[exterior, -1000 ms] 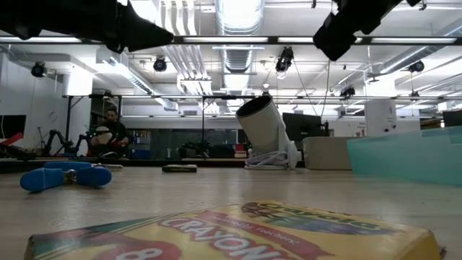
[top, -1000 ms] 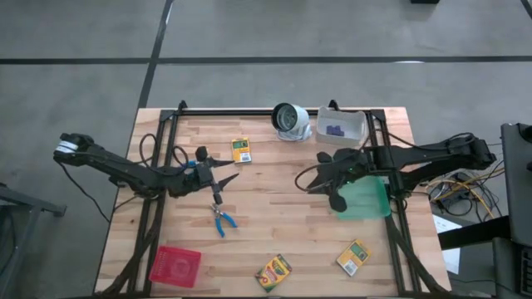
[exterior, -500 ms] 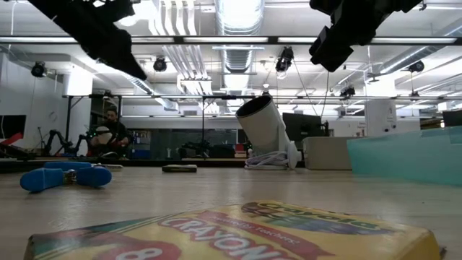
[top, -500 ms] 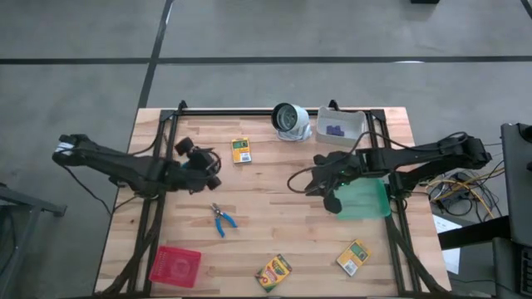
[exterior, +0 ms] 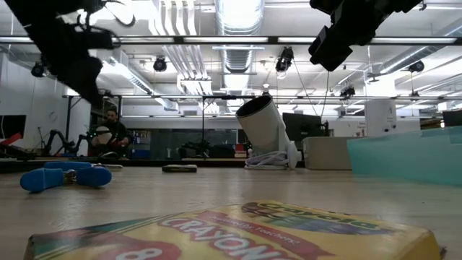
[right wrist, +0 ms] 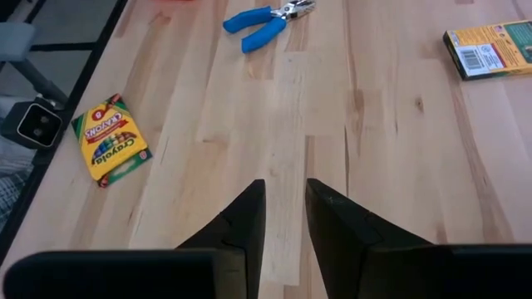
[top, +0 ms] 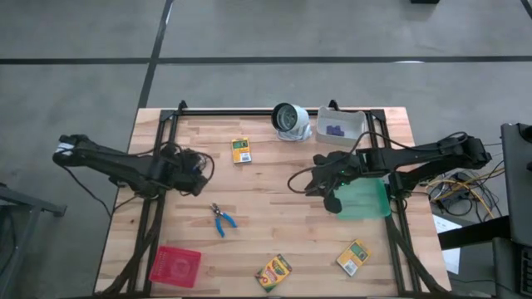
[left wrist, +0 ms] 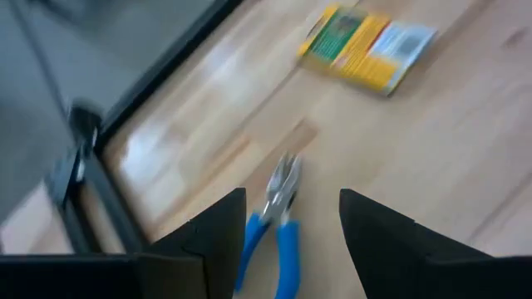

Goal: Pick & Place School Supplies
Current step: Put the blue puncher into the red bin

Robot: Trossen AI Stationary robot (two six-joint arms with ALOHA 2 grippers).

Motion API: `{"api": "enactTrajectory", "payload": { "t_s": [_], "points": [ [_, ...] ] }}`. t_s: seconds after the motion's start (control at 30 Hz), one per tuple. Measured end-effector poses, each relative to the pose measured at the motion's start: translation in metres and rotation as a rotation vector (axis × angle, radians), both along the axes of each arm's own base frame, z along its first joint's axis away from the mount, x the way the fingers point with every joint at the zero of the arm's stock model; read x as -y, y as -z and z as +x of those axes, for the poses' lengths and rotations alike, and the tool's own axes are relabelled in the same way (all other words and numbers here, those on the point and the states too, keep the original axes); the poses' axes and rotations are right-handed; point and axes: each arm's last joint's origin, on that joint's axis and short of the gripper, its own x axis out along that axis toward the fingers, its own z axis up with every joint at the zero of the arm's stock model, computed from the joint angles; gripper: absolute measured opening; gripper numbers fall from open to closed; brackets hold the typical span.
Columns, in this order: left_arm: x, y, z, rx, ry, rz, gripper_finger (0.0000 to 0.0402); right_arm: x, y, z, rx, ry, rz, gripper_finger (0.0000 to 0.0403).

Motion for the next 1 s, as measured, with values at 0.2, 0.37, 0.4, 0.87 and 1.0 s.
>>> {"api": "enactTrajectory", "payload": {
  "t_s": [0.2,0.37,0.4,0.87,1.0],
  "points": [
    [-0.003,0.017,-0.013,-0.086,-0.099,-0.102,0.02,0.0,0.0,0.0,0.003,-0.007,-0.008,0.0078],
    [-0.004,0.033,-0.018,-0.157,-0.073,-0.102,0.02,0.0,0.0,0.0,0.004,-0.007,-0.008,0.0072],
    [-0.003,0.035,-0.017,-0.155,-0.061,-0.1,0.02,0.0,0.0,0.0,0.004,-0.007,-0.008,0.0072],
    [-0.014,0.057,-0.014,-0.145,-0.129,-0.263,0.02,0.0,-0.002,0.002,0.044,-0.041,-0.047,0.0088],
    [-0.026,0.058,-0.014,-0.159,-0.192,-0.265,0.02,0.0,-0.005,0.003,0.078,-0.055,-0.064,0.0088]
  ]
}}
